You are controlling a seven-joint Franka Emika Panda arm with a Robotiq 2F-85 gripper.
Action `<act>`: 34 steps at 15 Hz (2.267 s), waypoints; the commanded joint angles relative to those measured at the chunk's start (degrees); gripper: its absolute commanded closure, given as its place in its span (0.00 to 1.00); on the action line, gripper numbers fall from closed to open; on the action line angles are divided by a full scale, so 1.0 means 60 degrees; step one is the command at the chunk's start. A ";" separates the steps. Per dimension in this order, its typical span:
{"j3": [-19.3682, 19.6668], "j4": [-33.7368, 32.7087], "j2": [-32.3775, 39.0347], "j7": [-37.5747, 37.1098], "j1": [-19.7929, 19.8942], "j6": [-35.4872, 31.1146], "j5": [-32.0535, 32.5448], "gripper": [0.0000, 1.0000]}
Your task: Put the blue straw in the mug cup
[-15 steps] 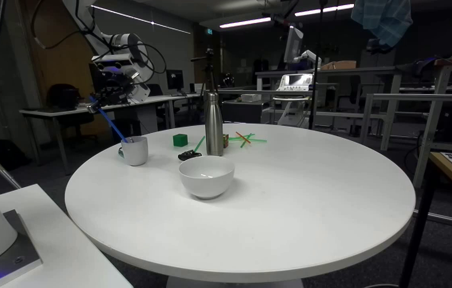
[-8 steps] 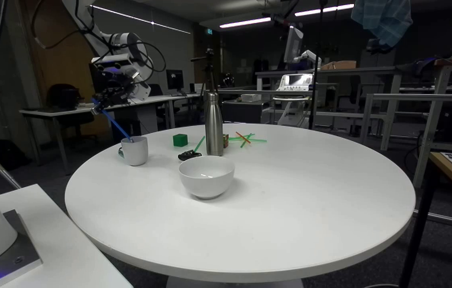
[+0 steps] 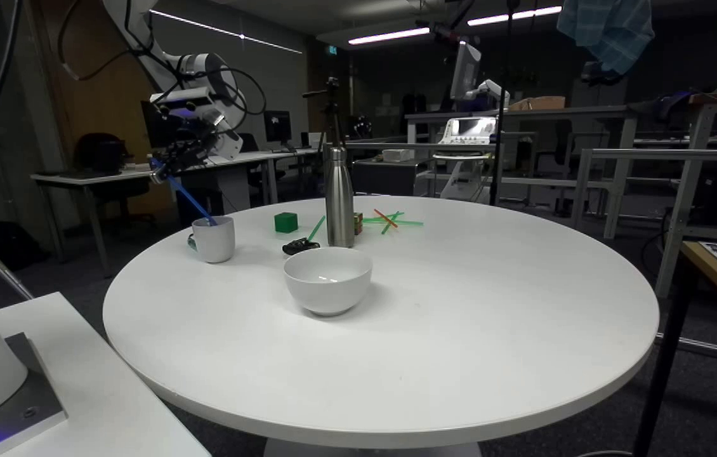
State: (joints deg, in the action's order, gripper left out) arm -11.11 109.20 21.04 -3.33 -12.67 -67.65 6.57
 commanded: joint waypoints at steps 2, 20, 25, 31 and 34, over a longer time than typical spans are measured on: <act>0.0102 -0.0564 0.0424 -0.0162 -0.0127 0.0093 0.0241 1.00; 0.0282 -0.1236 0.1350 -0.0126 -0.0129 0.0267 0.0262 1.00; 0.0315 -0.1264 0.1452 -0.0131 -0.0125 0.0299 0.0257 1.00; 0.0348 -0.1330 0.1556 -0.0136 -0.0120 0.0328 0.0242 1.00; 0.0368 -0.1338 0.1564 -0.0150 -0.0114 0.0349 0.0218 0.93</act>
State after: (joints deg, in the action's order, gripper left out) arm -9.54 103.51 29.39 -3.42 -12.67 -67.56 7.12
